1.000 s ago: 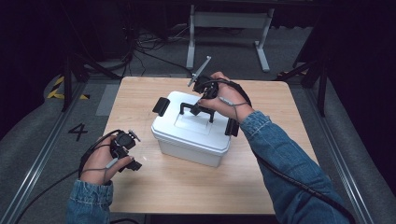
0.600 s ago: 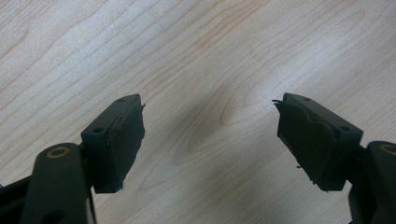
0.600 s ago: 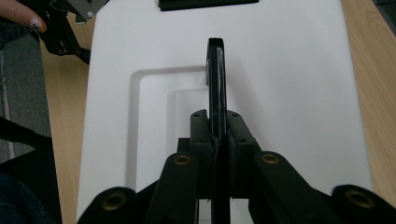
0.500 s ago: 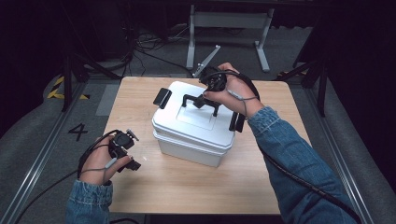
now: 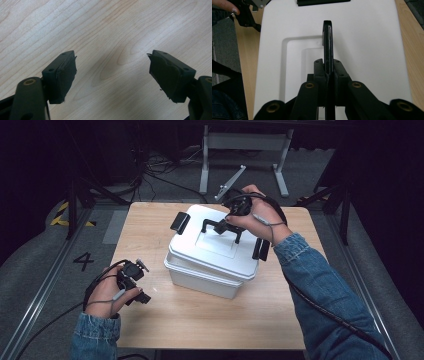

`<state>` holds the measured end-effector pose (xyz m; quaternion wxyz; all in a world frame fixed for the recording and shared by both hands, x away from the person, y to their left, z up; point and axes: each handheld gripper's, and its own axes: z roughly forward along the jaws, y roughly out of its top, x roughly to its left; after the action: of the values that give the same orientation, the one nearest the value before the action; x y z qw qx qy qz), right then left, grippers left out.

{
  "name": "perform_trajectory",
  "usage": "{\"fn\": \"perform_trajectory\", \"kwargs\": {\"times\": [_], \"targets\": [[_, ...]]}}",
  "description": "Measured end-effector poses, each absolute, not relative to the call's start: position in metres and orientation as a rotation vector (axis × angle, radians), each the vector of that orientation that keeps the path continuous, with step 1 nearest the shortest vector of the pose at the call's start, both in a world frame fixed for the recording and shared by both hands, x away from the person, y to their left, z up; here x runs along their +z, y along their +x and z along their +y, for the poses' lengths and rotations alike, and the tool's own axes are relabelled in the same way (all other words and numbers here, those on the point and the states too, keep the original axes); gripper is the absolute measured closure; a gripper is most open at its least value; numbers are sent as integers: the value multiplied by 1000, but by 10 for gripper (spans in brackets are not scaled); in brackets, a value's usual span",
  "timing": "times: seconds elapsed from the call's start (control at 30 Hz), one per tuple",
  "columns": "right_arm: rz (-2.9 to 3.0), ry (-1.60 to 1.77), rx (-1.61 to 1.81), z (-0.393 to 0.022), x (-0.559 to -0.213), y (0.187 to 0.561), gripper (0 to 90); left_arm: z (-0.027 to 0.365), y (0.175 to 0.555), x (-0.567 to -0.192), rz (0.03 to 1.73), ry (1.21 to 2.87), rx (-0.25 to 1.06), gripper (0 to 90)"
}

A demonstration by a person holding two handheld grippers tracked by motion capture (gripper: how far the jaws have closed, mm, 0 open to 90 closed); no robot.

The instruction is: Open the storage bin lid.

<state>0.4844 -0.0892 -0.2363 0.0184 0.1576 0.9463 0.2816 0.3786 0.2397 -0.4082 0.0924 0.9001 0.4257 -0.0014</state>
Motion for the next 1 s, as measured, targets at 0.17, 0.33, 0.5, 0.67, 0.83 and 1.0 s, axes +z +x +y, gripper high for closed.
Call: {"fn": "perform_trajectory", "kwargs": {"times": [0.17, 0.33, 0.5, 0.67, 0.83, 1.0], "targets": [[2913, 544, 851, -114, -230, 484, 847, 241, 379, -408, 1268, 2668, 3, 225], [2890, 591, 861, -138, -226, 483, 846, 241, 379, -407, 1267, 2673, 8, 220], [2866, 659, 837, -167, -225, 483, 846, 242, 380, -408, 1281, 2667, 20, 215], [2841, 704, 818, -188, -225, 484, 846, 242, 380, -409, 1282, 2660, 3, 215], [2813, 777, 814, -215, -224, 483, 846, 242, 379, -410, 1290, 2654, 3, 215], [2781, 862, 814, -240, -228, 484, 846, 242, 379, -410, 1290, 2651, 0, 215]]}}
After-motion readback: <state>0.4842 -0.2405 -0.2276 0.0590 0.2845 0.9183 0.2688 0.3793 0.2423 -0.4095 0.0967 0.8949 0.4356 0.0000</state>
